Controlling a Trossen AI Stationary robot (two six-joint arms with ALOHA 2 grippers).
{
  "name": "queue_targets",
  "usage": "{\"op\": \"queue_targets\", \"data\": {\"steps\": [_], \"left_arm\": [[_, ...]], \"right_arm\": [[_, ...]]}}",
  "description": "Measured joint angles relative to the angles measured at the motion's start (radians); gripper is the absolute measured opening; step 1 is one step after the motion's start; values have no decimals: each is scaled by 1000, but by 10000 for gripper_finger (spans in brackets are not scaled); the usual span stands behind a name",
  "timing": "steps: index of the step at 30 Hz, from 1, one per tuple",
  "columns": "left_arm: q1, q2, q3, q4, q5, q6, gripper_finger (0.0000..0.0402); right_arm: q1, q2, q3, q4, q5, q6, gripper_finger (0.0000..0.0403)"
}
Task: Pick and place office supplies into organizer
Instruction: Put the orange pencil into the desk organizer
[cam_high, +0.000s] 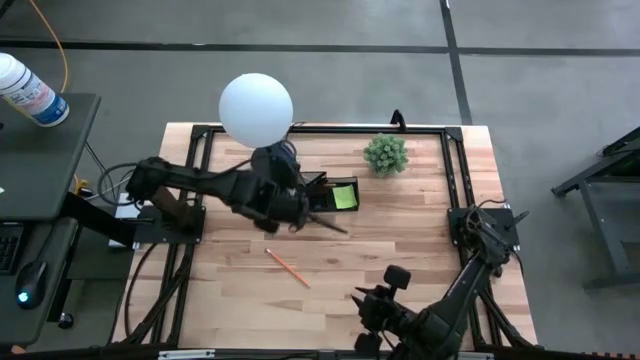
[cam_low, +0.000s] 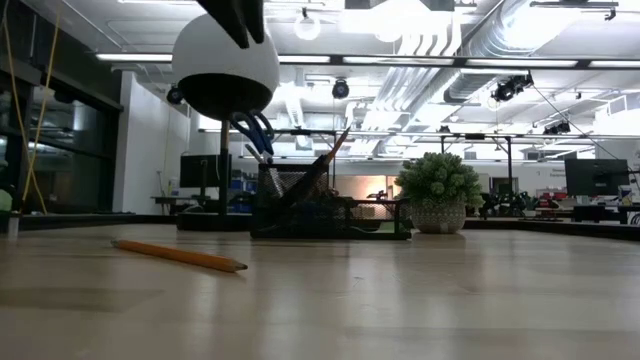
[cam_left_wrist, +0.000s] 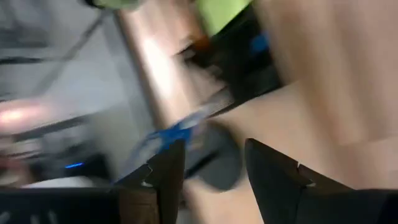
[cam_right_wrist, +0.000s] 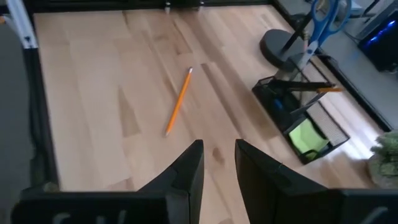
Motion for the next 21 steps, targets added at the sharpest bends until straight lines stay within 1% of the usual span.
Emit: {"op": "queue_targets", "data": {"steps": [3,5,7,10,14,18,19,21], "left_arm": [[-38,0,4,-41,110,-161,154],[-55,0,4,-74,154,-272,154],[-71,0,-6,-83,169,-374,154],[-89,2,-33,-91,166,-473,154],[-92,0,-91,-90,151,-555,154],[-90,0,-201,-54,153,-588,154],[-90,0,-230,-42,168,-584,154],[-91,0,-284,-2,238,-558,154]], "right_arm": [[-25,0,0,0,0,-29,82],[-41,0,0,0,-3,-48,82],[-55,0,0,0,-4,-61,82],[-71,0,0,0,-4,-63,82],[-79,0,0,0,-4,-71,82],[-85,0,0,0,-5,-65,82],[-88,0,0,0,-5,-61,82],[-90,0,0,0,-5,-48,82]]}}
